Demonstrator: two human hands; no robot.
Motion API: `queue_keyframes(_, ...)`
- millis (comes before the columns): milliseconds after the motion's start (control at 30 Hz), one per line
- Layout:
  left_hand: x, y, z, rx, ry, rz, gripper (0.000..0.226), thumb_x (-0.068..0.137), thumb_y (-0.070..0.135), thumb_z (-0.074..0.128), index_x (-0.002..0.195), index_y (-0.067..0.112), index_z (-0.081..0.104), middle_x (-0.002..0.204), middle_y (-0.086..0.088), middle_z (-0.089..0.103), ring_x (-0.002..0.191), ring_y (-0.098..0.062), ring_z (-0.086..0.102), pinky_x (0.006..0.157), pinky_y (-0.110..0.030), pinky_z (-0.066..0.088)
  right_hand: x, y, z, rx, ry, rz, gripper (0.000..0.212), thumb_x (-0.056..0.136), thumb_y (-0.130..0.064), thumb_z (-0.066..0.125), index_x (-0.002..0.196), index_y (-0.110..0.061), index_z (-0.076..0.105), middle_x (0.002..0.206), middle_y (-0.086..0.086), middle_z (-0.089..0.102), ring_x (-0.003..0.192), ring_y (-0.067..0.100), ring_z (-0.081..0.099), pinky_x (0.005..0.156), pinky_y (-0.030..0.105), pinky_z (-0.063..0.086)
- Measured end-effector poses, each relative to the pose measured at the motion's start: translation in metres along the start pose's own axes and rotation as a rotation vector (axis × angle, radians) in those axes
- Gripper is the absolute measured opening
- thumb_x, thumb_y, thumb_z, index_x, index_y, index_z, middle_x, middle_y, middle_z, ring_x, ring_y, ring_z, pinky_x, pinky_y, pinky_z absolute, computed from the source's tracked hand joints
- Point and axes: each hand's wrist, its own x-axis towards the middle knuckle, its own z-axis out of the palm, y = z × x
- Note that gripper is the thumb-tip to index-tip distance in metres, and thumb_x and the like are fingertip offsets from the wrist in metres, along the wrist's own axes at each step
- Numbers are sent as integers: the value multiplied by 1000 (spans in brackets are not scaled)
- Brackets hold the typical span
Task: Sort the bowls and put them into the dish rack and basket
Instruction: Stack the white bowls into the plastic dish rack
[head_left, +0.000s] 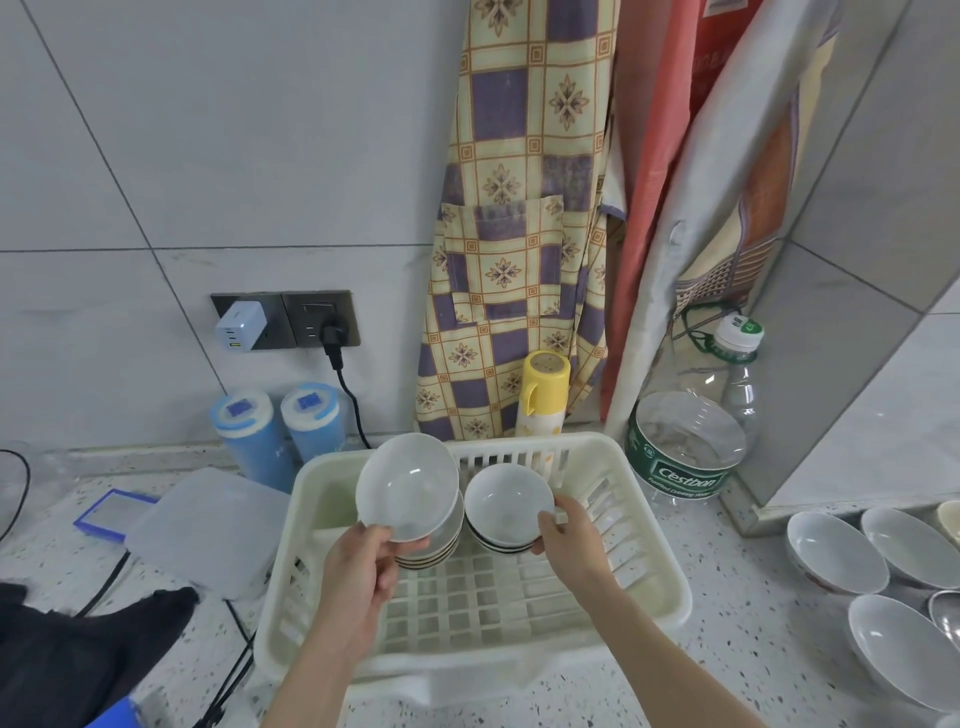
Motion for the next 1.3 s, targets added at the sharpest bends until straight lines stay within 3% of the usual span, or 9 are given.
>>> queue_keyframes(133,-1,-2,6,44,-11,8,22,91,7,44,107,3,60,86,-20,77,37,-8,27,35,-17,26,-3,-4,-4,42,95,14,39,97,-40,46,132,-23,49,75,0,70,68,8,62,56,26,42)
queue_keyframes(233,-1,-1,17,116,-18,11,22,89,9,48,105,6,63,82,-19,77,36,-8,26,37,-19,23,-6,-10,-7,209,181,-51,31,96,-42,46,119,-26,58,70,0,68,65,6,62,57,25,42)
queue_keyframes(433,4,0,56,266,-57,-5,24,90,10,48,107,17,64,70,-16,76,32,-8,27,35,-18,24,-12,-13,-10,439,105,-210,30,88,-49,47,101,-32,68,59,-4,63,57,0,56,61,15,42)
queue_keyframes(567,9,-7,72,307,-79,-28,22,92,12,48,109,15,61,68,-17,75,30,-8,28,34,-19,25,-10,-11,-8,367,107,-224,31,79,-38,54,104,-28,68,59,-6,64,54,2,56,53,12,42)
queue_keyframes(767,13,-15,82,271,-108,-39,25,95,28,61,119,24,53,73,-9,78,34,-7,38,35,-17,31,-4,-4,-9,275,152,-163,29,86,-9,52,102,-28,66,57,3,59,50,5,50,48,15,40)
queue_keyframes(900,6,-23,80,236,-91,-51,19,93,36,65,105,23,59,79,-3,79,38,-8,44,38,-16,35,-2,-2,-8,251,171,-122,26,88,-12,52,108,-26,61,71,5,69,71,18,66,56,24,45)
queue_keyframes(1033,-2,-36,73,328,-68,-98,20,93,27,63,92,9,70,80,-8,77,40,-10,46,39,-20,32,-1,-1,-5,172,149,-119,27,89,-16,51,114,-23,60,73,1,69,73,16,66,57,27,45)
queue_keyframes(1133,-4,-40,72,368,-77,-165,21,93,31,63,96,11,69,85,-8,77,39,-9,48,39,-19,30,0,0,-4,116,149,-108,29,91,-17,51,118,-20,60,68,-1,66,67,15,62,54,25,40)
queue_keyframes(1300,2,-40,76,319,-80,-186,24,93,35,64,100,12,66,91,-12,76,39,-9,52,37,-18,30,1,1,-2,72,136,-92,31,93,-22,50,122,-20,58,77,-2,69,75,15,65,60,28,46)
